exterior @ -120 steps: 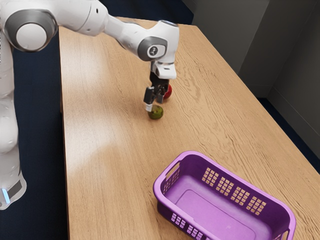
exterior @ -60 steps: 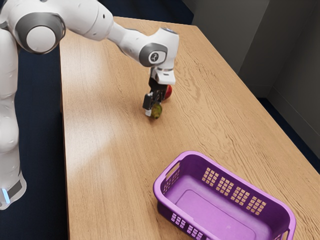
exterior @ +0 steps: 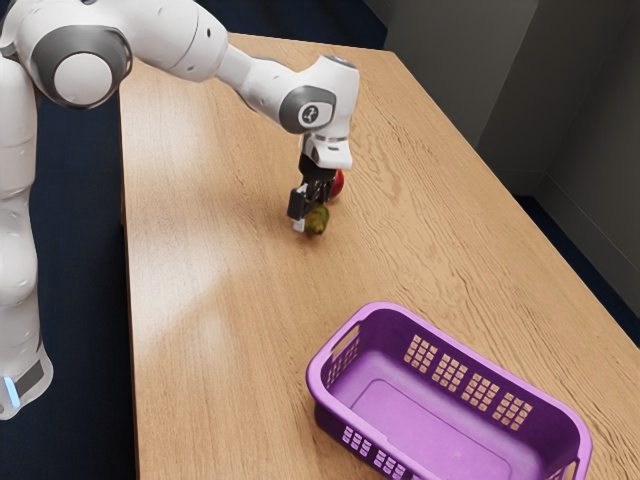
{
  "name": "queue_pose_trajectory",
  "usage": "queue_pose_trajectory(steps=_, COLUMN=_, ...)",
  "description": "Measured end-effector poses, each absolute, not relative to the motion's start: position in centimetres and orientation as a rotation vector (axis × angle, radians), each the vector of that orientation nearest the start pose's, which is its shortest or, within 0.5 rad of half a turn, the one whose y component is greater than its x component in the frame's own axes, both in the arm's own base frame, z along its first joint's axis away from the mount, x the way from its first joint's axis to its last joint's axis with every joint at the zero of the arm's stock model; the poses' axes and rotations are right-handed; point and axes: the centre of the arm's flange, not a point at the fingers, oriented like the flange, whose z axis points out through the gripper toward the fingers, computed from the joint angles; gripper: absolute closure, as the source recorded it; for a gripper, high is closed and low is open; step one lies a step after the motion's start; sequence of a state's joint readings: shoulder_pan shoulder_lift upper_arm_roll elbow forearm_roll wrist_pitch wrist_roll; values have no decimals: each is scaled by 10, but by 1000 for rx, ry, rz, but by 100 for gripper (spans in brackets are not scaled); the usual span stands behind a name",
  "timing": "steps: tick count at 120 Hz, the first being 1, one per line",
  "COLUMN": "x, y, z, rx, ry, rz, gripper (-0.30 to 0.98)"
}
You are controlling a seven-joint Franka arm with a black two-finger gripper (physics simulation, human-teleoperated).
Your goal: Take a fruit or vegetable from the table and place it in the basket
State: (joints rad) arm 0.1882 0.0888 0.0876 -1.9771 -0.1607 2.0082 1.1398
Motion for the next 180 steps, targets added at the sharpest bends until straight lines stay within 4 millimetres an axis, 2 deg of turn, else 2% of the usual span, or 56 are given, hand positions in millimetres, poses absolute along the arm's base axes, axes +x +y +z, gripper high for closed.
queue_pose_trajectory(steps=12, x=555, y=144, z=431, rx=-3013, ry=1267, rz=-99, gripper=37)
queue_pose_trajectory(steps=24, x=562, y=139, z=454, rx=-2987, ry=1281, rz=-138, gripper=38)
queue_pose_trajectory(steps=31, x=568, y=128, z=473, rx=-2963, ry=1307, rz=-168, gripper=38)
queue_pose_trajectory(steps=38, x=573, y=109, z=495, rx=-2929, ry=1351, rz=-200, gripper=38)
queue_pose_trajectory(steps=48, x=580, y=71, z=521, rx=-2878, ry=1435, rz=-232, gripper=38)
queue_pose_trajectory(steps=64, x=583, y=2, z=544, rx=-2809, ry=1586, rz=-241, gripper=39)
queue_pose_trajectory(steps=77, x=581, y=-62, z=565, rx=-2737, ry=1713, rz=-267, gripper=40)
queue_pose_trajectory(steps=90, x=571, y=-132, z=584, rx=-2660, ry=1841, rz=-296, gripper=41)
queue_pose_trajectory(steps=109, x=547, y=-218, z=591, rx=-2582, ry=1996, rz=-294, gripper=43)
queue_pose_trajectory(steps=121, x=532, y=-257, z=594, rx=-2554, ry=2061, rz=-293, gripper=43)
queue_pose_trajectory(steps=137, x=515, y=-304, z=586, rx=-2537, ry=2150, rz=-278, gripper=42)
queue_pose_trajectory(steps=146, x=509, y=-320, z=583, rx=-2537, ry=2173, rz=-273, gripper=42)
queue_pose_trajectory(steps=157, x=510, y=-323, z=583, rx=-2559, ry=2151, rz=-273, gripper=40)
queue_pose_trajectory(steps=168, x=511, y=-322, z=586, rx=-2583, ry=2123, rz=-282, gripper=22)
queue_pose_trajectory(steps=180, x=511, y=-322, z=590, rx=-2603, ry=2096, rz=-290, gripper=11)
